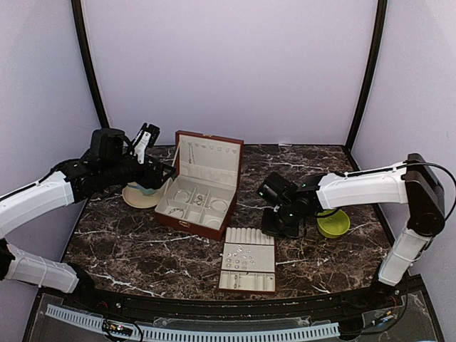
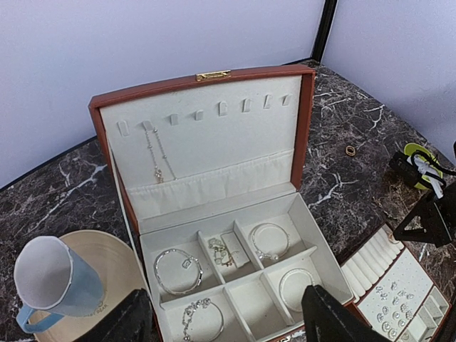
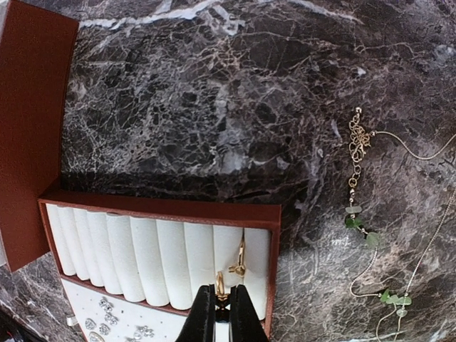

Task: Organize the mixed jewelry
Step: Place the ring in the ring tray.

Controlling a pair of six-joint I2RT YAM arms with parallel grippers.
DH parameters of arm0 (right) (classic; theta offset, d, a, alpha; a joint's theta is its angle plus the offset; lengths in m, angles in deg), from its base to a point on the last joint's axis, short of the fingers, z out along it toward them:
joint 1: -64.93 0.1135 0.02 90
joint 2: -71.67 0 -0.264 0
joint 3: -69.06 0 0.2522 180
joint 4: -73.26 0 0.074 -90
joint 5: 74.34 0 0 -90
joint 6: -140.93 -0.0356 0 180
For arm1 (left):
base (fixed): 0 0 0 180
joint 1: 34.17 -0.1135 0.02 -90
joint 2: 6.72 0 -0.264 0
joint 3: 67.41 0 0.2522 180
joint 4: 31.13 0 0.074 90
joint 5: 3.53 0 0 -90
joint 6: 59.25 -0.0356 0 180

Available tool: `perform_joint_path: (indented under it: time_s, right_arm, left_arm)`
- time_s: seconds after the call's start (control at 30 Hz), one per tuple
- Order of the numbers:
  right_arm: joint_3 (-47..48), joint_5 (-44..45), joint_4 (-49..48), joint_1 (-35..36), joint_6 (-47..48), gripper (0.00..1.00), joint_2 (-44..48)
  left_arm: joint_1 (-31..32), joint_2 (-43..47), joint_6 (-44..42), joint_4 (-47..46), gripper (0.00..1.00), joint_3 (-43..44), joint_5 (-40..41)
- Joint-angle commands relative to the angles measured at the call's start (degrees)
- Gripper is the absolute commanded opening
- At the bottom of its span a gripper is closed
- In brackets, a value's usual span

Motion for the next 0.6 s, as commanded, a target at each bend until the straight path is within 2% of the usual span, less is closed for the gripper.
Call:
perform_joint_path:
  time_s: [0.0, 0.57]
  right_arm:
    - [1.9, 1.3, 1.4, 0.7, -0.3, 0.0, -1.6]
    - [6.1, 3.8, 5.8, 1.8, 1.1, 0.0, -5.6]
  left_arm:
    - [-0.3, 0.5, -0.7, 0.7, 0.76, -0.6, 0.5]
    - [-0.3, 0.6, -0.7, 0.8, 0.76, -0.6, 0.8]
